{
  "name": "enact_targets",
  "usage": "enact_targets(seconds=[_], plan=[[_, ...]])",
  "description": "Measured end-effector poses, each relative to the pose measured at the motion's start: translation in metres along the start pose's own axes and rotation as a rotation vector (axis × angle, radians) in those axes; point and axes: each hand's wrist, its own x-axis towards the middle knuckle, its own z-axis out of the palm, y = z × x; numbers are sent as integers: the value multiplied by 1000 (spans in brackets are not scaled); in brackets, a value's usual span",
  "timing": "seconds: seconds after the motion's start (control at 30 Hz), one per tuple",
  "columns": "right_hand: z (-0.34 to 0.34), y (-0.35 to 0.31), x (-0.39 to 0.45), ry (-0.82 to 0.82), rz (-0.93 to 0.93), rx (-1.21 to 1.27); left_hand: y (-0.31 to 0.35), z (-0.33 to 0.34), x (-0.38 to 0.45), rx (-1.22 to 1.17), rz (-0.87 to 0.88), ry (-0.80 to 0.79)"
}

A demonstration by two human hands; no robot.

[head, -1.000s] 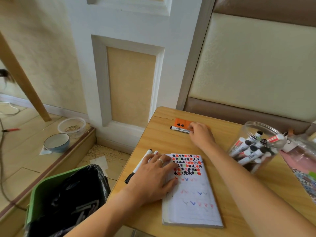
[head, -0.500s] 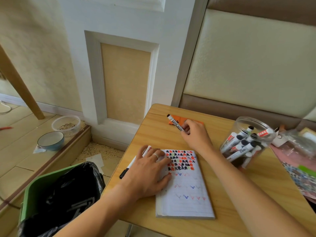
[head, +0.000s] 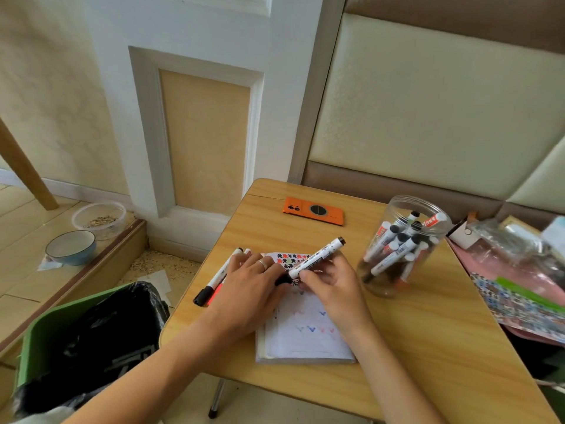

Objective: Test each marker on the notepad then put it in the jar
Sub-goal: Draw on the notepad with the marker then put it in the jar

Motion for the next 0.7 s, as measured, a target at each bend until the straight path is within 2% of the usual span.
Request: enact_targets(seconds=[0.13, 0.2, 0.27, 0.33, 0.43, 0.53, 0.7], plan=[[-15, -2, -1, 138, -94, -33, -1, 4, -2, 9, -9, 25], [-28, -7, 0, 236, -223, -158, -1, 3, -3, 34, -4, 35], [-40, -5, 1, 267, -420, -412, 0, 1, -4, 29, 10, 53], [-42, -2, -1, 222, -606, -704, 2, -1, -4, 27, 21, 68], [-31, 3, -5, 88, -728, -932, 6, -2, -3, 35, 33, 78], [-18, 10, -9, -77, -720, -981, 8, -3, -3, 17, 22, 70], [-11, 14, -13, -87, -695, -1057, 0, 0, 1, -169, 55, -107]])
